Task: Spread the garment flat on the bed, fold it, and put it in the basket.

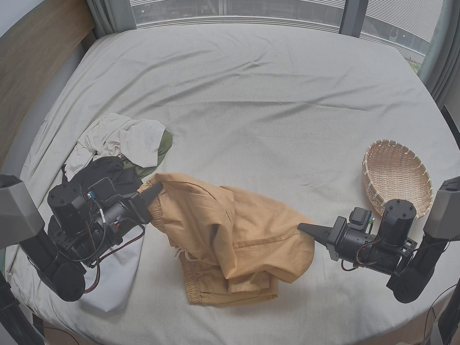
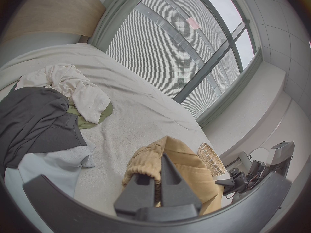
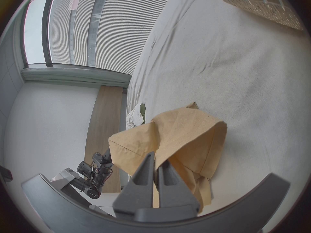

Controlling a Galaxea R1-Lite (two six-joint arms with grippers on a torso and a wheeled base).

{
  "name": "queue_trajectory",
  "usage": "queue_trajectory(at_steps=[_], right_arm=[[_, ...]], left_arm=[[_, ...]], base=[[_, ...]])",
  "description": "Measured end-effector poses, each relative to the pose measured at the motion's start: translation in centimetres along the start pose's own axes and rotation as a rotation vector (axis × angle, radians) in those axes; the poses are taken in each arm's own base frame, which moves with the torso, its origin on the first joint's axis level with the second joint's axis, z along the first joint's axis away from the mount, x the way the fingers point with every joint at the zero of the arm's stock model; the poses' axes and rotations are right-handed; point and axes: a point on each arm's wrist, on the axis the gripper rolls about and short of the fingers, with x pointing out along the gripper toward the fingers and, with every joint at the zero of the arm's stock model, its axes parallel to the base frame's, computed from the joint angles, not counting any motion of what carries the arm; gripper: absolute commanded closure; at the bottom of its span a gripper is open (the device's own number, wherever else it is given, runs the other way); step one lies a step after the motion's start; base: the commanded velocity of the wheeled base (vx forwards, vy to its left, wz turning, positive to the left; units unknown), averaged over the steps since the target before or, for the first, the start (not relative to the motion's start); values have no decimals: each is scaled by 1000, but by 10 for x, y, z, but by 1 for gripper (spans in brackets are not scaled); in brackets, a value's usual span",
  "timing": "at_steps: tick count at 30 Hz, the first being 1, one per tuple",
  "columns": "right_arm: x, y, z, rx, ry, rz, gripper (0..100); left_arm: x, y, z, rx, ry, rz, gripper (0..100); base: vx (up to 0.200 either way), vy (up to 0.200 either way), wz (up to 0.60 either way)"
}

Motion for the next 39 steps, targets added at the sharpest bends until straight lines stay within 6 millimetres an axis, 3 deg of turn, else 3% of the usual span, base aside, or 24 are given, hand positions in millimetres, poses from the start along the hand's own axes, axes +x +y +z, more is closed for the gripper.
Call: queue_trajectory(at_steps=[13,24,39], right_arm=[[19,-5,-20,-3,77,-6,0],[26,-1,-22,-13,82,18,0],[14,10,-23,-15,93,43,0]], left_arm=[[0,0,0,0,1,0,100],[0,0,0,0,1,1,100],[-1,1,0,-1,1,4,100]], base=[[0,0,0],[0,0,0],[0,0,0]])
